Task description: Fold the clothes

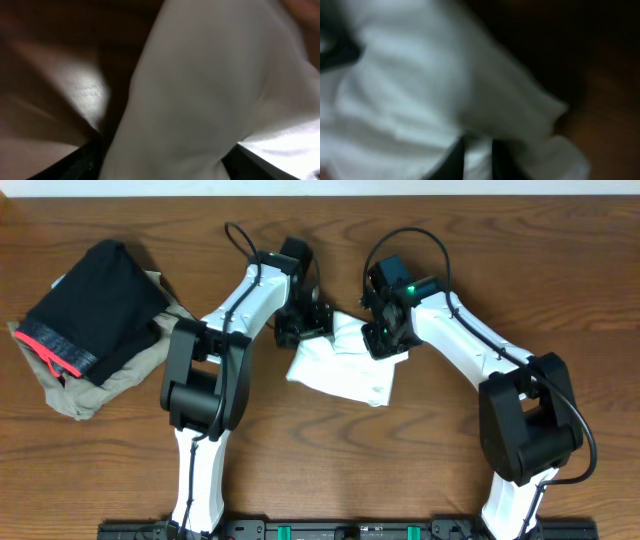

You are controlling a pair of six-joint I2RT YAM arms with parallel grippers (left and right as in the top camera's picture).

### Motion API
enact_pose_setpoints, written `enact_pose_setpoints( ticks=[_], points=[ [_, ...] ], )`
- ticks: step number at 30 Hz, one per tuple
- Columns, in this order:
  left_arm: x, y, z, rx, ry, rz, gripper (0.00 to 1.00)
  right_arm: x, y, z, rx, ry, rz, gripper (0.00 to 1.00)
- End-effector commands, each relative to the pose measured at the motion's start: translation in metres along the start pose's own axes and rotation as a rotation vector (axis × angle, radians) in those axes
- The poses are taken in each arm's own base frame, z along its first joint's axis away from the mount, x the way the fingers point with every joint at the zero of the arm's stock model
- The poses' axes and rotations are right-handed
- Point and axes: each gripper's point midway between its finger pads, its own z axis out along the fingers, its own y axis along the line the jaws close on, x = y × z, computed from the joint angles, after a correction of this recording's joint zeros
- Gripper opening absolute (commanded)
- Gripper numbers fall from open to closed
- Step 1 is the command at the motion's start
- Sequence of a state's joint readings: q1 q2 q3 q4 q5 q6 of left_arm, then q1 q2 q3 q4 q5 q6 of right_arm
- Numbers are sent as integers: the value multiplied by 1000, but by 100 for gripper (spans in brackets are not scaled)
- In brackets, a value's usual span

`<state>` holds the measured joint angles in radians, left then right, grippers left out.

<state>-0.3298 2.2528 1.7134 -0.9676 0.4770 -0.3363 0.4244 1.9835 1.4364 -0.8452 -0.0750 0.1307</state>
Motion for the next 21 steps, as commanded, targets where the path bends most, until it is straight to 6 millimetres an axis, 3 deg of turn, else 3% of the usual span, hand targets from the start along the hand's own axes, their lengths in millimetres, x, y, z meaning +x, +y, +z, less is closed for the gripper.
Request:
enact_pose_setpoints(
  ticks=[1,8,12,16,21],
  points=[
    [14,-11,8,122,110,-121,78,-11,-35,0,149,-48,43,24],
    [60,-19,0,144,309,-255,73,-28,-45,-2,153,-113,65,24],
    [86,-25,1,105,385,-210,68,-35,-45,-3,152,-141,43,26],
    [92,-23,6,53,385,-175,65,-34,-45,-7,155,-132,15,32],
    [82,6,7,-105,315,-186,64,-28,-42,-45,151,-139,15,41]
  ],
)
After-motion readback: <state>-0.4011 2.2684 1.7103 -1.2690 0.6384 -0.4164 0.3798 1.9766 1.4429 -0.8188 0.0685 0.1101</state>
